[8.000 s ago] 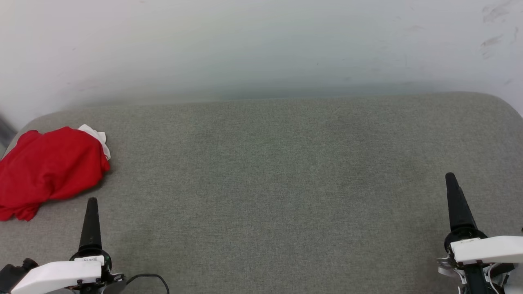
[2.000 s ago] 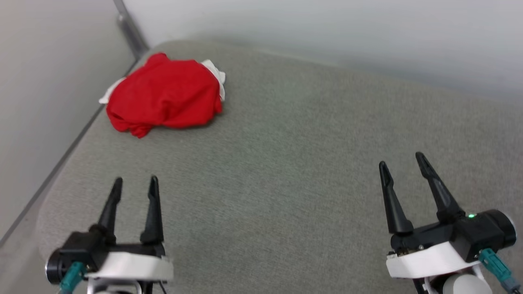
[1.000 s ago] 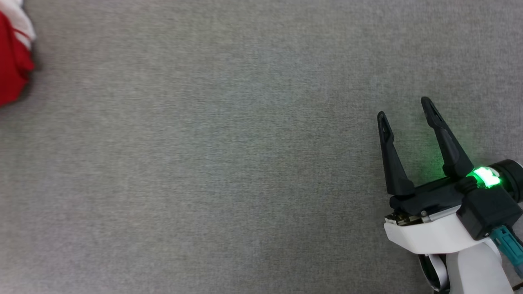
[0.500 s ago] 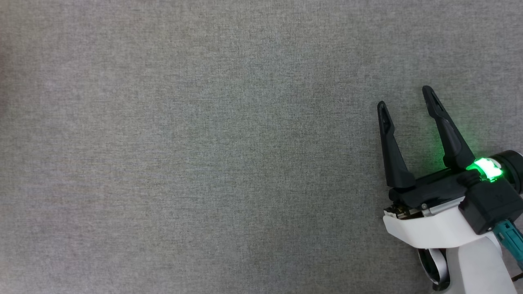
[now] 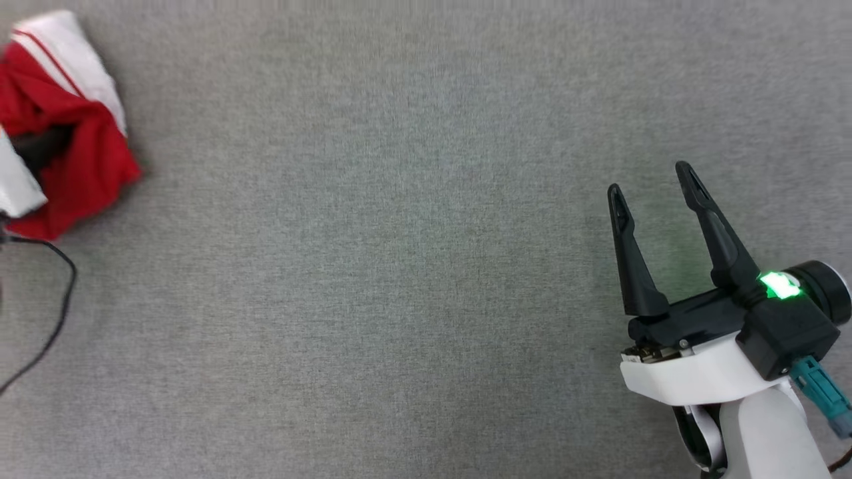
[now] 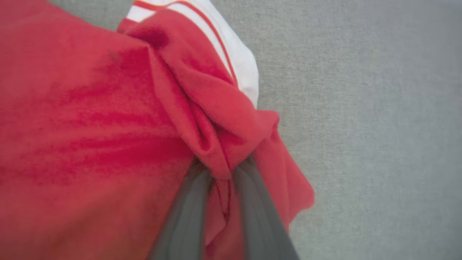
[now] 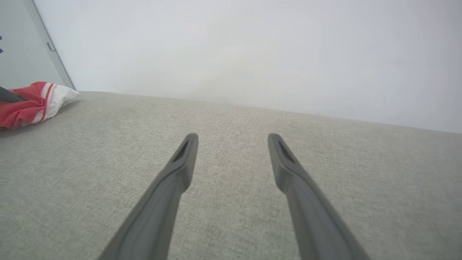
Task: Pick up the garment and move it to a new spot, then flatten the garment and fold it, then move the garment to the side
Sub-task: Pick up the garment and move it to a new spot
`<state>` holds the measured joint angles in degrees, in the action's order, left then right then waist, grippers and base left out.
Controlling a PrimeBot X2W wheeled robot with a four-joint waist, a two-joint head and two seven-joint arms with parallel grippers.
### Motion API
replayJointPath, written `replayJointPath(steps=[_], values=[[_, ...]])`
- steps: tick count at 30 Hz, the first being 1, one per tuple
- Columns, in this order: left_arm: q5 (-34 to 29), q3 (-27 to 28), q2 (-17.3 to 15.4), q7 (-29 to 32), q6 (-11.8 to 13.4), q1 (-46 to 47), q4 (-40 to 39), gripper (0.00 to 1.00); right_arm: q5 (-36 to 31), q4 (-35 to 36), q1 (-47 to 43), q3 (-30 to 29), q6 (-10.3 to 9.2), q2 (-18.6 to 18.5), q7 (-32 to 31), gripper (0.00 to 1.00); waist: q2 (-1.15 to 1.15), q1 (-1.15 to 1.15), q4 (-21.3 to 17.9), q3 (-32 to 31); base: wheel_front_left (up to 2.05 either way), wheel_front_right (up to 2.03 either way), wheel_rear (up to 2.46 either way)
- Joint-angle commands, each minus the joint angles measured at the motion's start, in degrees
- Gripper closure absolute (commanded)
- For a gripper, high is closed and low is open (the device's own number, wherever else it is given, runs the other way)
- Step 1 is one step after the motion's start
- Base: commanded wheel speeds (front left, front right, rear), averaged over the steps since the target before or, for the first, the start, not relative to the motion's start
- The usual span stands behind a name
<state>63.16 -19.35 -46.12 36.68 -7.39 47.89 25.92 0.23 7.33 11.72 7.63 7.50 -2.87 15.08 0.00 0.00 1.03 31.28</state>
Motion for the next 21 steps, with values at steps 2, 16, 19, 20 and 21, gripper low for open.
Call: replayJointPath(steps=[2, 16, 19, 20, 21], values=[[0.86, -2.2, 0.14, -1.98, -0.05, -2.38, -2.65, 1.0, 0.71, -0.4, -0.89, -0.38, -0.02, 0.0, 0.14, 0.0, 0.0, 0.0, -0.74, -4.46, 0.0, 0.0, 0.0], [-1.02, -12.98, 8.65, -12.69, 0.38, -11.62, -14.96, 1.0, 3.65, -1.53, -3.07, -3.94, -0.02, 0.03, 0.14, 0.0, 0.0, 0.0, -4.82, -14.87, 0.0, 0.0, 0.0], [-2.4, -15.23, 12.43, -13.98, 1.68, -12.71, -17.09, 1.0, 3.74, -1.47, -3.8, -4.68, -0.02, 0.03, 0.14, 0.0, 0.0, 0.0, -5.83, -15.85, 0.0, 0.0, 0.0], [-3.04, -16.0, 13.44, -14.31, 1.99, -12.8, -17.46, 1.0, 3.83, -1.43, -3.86, -4.8, -0.02, 0.03, 0.14, 0.0, 0.0, 0.0, -6.21, -16.02, 0.0, 0.0, 0.0], [-3.67, -16.87, 14.75, -14.61, 2.47, -12.93, -17.64, 1.0, 3.94, -1.37, -3.77, -4.96, -0.02, 0.04, 0.14, 0.0, 0.0, 0.0, -6.6, -16.14, 0.0, 0.0, 0.0]])
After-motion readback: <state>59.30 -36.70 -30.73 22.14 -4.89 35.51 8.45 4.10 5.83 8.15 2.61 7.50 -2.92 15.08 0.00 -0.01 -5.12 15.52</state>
